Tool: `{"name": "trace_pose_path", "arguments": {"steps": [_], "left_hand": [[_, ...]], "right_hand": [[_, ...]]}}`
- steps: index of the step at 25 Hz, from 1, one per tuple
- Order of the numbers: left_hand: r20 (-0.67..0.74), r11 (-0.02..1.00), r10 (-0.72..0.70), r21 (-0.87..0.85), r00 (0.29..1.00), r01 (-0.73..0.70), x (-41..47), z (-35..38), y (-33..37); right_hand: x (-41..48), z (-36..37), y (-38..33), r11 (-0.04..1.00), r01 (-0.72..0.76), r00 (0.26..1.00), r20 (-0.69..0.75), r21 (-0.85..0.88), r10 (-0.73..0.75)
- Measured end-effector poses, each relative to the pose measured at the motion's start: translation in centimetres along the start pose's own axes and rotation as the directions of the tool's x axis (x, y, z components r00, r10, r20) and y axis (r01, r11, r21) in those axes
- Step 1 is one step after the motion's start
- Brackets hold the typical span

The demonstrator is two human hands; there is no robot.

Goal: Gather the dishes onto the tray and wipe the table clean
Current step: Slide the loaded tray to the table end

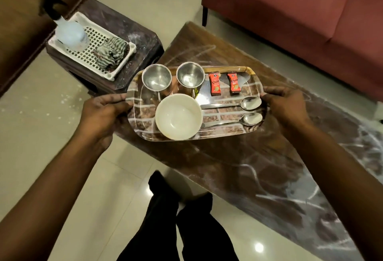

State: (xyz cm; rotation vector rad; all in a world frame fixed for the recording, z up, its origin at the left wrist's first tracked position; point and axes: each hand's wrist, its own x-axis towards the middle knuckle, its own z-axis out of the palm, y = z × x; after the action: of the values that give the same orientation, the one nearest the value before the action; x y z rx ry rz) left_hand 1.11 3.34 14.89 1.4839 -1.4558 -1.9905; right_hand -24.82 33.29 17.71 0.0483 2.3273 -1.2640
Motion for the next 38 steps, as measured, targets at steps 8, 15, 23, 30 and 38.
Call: {"name": "trace_pose_path", "arguments": {"steps": [8, 15, 23, 30, 38], "left_hand": [[-0.032, 0.994, -0.087, -0.071, 0.996, 0.085, 0.2, -2.7, -0.3], [-0.146, 0.952, -0.214, -0.251, 0.966, 0.173, 1.8, -0.1, -5.5], [-0.169, 0.902, -0.321, -0.353, 0.932, 0.247, 6.7, 3.0, -11.0], [-0.18, 0.866, -0.414, -0.378, 0.892, 0.326, 10.2, 4.9, -15.2], [-0.216, 0.857, -0.448, -0.379, 0.867, 0.349, 11.6, 5.1, -16.6]], "right_hand": [[7.9, 5.1, -6.8, 0.997, 0.072, 0.994, 0.082, -0.015, -0.071], [16.7, 12.7, -9.7, 0.966, 0.187, 0.96, 0.241, -0.177, -0.142], [23.7, 19.8, -8.4, 0.937, 0.228, 0.929, 0.346, -0.266, -0.128], [27.5, 23.1, -6.0, 0.92, 0.251, 0.913, 0.39, -0.301, -0.122], [28.4, 23.5, -4.5, 0.913, 0.252, 0.899, 0.428, -0.322, -0.097]]}}
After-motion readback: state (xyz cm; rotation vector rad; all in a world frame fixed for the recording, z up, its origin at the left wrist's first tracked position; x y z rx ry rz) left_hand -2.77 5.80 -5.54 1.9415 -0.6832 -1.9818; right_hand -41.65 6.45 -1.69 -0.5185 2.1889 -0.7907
